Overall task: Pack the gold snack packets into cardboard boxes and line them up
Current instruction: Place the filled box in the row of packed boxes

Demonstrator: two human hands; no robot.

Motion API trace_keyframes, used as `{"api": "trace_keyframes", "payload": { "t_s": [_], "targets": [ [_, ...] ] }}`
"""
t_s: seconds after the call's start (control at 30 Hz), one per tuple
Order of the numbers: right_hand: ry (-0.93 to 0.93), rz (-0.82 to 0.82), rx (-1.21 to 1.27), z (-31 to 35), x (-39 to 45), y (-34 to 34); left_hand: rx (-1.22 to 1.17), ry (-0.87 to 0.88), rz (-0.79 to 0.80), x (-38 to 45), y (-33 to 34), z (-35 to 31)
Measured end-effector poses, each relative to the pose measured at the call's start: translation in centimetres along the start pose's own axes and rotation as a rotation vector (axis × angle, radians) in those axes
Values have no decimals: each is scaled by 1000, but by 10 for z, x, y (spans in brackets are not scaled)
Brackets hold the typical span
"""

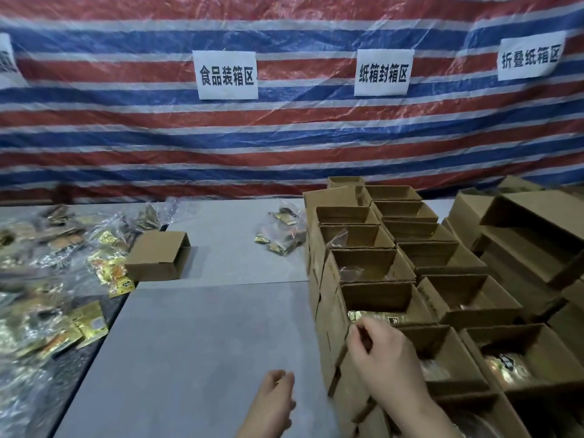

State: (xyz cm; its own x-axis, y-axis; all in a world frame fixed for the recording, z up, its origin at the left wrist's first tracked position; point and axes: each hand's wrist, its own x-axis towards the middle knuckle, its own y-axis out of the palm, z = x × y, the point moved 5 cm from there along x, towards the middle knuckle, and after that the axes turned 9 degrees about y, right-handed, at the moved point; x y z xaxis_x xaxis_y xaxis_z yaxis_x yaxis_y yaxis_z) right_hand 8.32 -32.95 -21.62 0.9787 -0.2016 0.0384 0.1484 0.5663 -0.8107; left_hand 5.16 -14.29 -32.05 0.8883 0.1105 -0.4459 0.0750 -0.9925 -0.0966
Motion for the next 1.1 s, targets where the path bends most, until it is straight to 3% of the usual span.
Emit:
{"api": "trace_keyframes", "payload": {
  "t_s": [0.3,0.73,0.87,1.1],
  "targets": [
    [-13,142,7,79,81,84,-19,-9,-94,103,-90,-21],
    [197,240,259,103,266,254,384,383,-71,314,-175,-107],
    [198,310,194,94,281,294,616,373,-102,368,-194,-87],
    [185,416,201,101,304,353,1239,277,-359,478,-267,-84]
  ]
}}
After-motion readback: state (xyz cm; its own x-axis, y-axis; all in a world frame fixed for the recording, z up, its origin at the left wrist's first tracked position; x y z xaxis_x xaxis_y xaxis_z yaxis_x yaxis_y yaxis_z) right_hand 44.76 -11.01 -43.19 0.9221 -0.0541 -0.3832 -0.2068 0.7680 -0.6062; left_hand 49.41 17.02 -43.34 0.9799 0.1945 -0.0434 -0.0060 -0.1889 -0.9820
